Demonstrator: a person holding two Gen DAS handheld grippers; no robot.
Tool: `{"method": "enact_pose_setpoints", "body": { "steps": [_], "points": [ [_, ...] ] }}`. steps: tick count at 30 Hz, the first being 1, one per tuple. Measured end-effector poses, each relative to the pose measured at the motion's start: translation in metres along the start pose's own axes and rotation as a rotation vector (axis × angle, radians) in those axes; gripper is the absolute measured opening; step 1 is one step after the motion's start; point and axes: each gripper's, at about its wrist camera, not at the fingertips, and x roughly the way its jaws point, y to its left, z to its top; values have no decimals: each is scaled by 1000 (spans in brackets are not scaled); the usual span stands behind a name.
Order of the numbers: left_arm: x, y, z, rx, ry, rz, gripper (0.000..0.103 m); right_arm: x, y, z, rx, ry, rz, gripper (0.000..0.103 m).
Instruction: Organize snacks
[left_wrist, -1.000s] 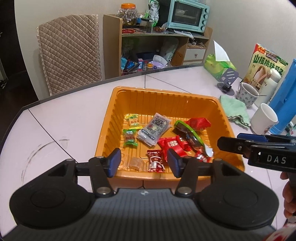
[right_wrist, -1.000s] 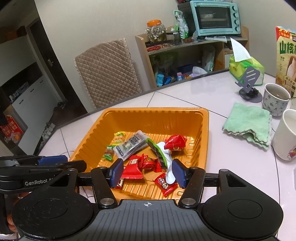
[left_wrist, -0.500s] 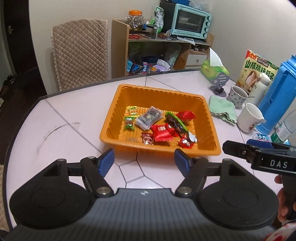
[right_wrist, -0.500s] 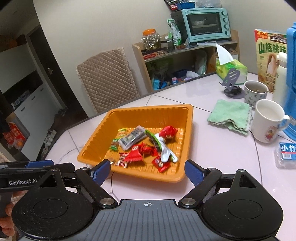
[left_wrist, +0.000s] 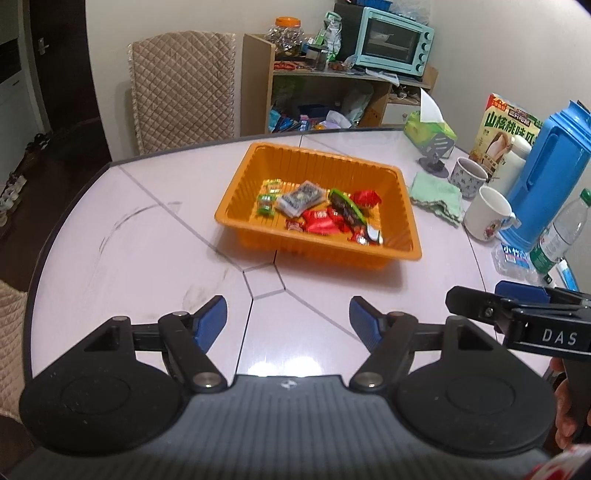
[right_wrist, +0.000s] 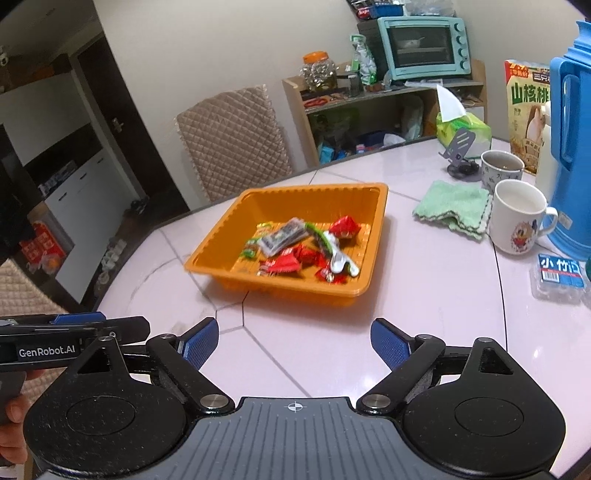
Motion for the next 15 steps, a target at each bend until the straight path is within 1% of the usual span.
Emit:
{"method": "enact_pose_setpoints", "body": {
  "steps": [9, 15],
  "points": [
    [-22, -3, -37, -18, 36, 18, 71, -16, 1, -31, -2, 66, 19, 89],
    [-29, -1, -54, -19, 59, 23, 71, -23, 5, -49, -12, 94, 22, 89]
  ]
}}
